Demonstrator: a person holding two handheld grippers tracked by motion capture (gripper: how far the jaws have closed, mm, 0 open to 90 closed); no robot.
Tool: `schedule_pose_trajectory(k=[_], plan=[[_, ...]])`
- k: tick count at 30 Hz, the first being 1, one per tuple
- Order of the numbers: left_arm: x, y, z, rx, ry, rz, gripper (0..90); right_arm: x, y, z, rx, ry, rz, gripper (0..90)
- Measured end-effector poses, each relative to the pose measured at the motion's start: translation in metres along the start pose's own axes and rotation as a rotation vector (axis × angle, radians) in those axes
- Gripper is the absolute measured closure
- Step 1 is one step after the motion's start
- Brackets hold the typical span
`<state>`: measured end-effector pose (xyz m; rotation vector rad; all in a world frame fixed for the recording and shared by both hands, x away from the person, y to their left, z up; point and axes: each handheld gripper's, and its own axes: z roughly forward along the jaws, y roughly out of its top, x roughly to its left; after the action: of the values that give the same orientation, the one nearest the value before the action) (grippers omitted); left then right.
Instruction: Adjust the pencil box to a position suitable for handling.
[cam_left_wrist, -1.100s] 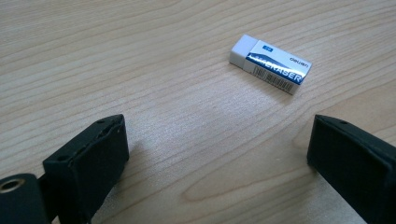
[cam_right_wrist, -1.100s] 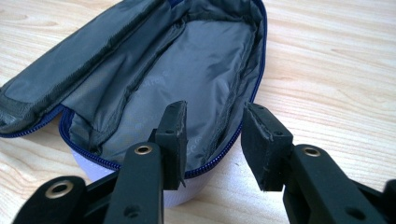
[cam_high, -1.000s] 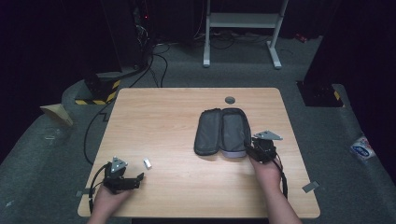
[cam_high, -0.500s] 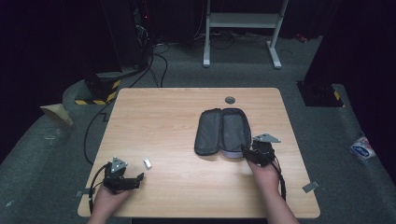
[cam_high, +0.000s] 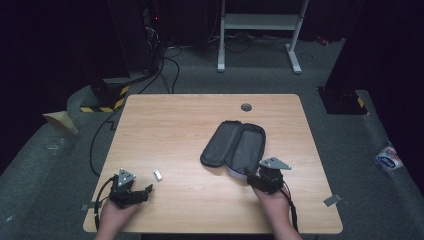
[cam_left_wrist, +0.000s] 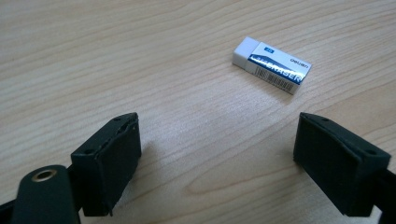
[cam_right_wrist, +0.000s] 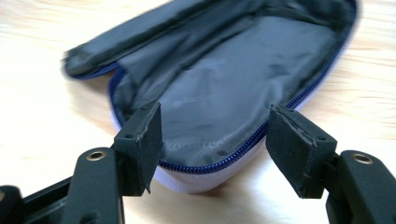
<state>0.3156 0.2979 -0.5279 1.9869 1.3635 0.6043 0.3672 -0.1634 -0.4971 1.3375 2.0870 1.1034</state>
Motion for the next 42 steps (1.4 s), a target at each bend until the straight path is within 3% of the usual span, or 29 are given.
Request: schedule_pose_trajectory(k=[4,8,15,18,25,30,35,42], plan=[[-0.004,0.001,-0.005,-0.038,-0.012,-0.022,20.3,0.018,-0.005,-0.004,-0.018,0.057,-0.011,36.0],[-0.012,0.006,-0.013,-0.094,-0.033,-0.025,27.7,0.024,-0.004,-0.01,-0.036,0.079,-0.043,37.3],[-0.036,0.017,-0.018,-0.144,-0.033,0.008,39.1,-0.001,0.0,-0.015,-0.07,0.032,-0.006,44.6],[-0.052,0.024,-0.017,-0.157,-0.056,0.019,43.4,-0.015,0.005,-0.009,-0.066,0.002,0.012,48.0],[-0.097,0.038,0.001,-0.143,-0.109,0.103,50.9,-0.036,0.02,0.005,-0.049,-0.049,0.022,53.2],[-0.119,0.045,0.013,-0.135,-0.158,0.119,53.0,-0.048,0.028,0.02,-0.028,-0.071,0.043,55.4],[-0.138,0.049,0.022,-0.134,-0.205,0.122,53.0,-0.051,0.03,0.033,0.007,-0.07,0.061,58.9],[-0.158,0.056,0.032,-0.133,-0.25,0.113,54.6,-0.038,0.019,0.033,0.02,-0.024,0.04,64.5]])
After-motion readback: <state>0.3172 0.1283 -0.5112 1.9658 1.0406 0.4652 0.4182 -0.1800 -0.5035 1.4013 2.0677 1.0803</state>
